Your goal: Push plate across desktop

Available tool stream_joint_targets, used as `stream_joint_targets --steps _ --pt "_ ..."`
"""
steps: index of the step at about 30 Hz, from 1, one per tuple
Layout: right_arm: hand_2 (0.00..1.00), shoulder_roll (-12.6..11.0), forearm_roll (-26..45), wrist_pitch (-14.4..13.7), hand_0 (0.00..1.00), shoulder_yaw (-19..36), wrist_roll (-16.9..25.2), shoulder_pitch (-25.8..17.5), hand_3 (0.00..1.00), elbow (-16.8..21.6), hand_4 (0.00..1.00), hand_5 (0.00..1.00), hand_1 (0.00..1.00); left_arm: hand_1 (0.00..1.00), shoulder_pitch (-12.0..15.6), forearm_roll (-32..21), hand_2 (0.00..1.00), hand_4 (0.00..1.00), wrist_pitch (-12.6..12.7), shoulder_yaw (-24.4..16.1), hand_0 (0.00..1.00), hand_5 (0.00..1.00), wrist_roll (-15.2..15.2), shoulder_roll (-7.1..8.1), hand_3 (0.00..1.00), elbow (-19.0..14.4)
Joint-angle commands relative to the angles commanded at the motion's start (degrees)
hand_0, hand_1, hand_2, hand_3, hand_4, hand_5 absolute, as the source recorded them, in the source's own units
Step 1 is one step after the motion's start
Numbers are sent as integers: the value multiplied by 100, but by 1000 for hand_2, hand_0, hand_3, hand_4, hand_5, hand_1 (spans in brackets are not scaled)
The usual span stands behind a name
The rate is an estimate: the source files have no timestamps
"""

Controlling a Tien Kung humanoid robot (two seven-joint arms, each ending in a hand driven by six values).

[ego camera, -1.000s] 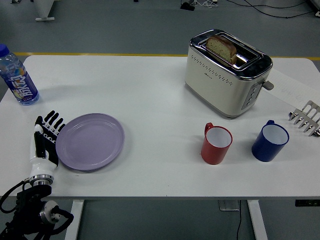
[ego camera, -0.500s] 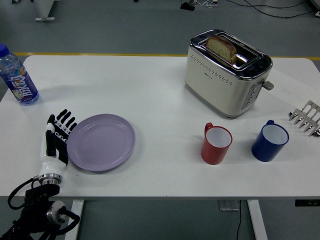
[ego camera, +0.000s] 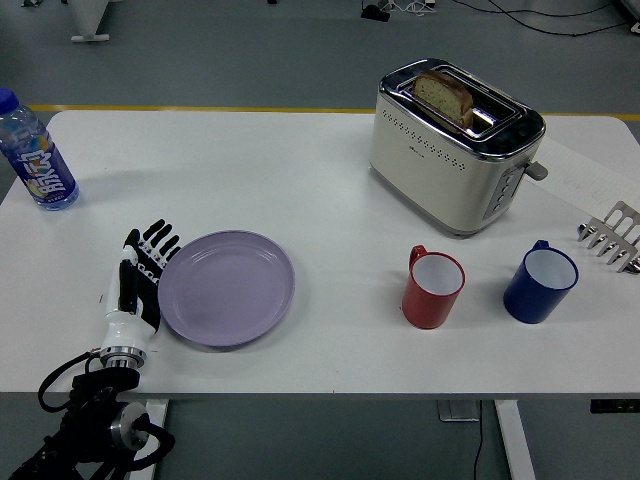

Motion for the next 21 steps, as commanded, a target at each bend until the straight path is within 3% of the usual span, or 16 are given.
stream_joint_targets --steps 21 --pt "683 -5 2 0 565 -2 19 38 601 -7 301 315 552 816 -201 -143 841 523 -27 661 792 998 22 0 754 4"
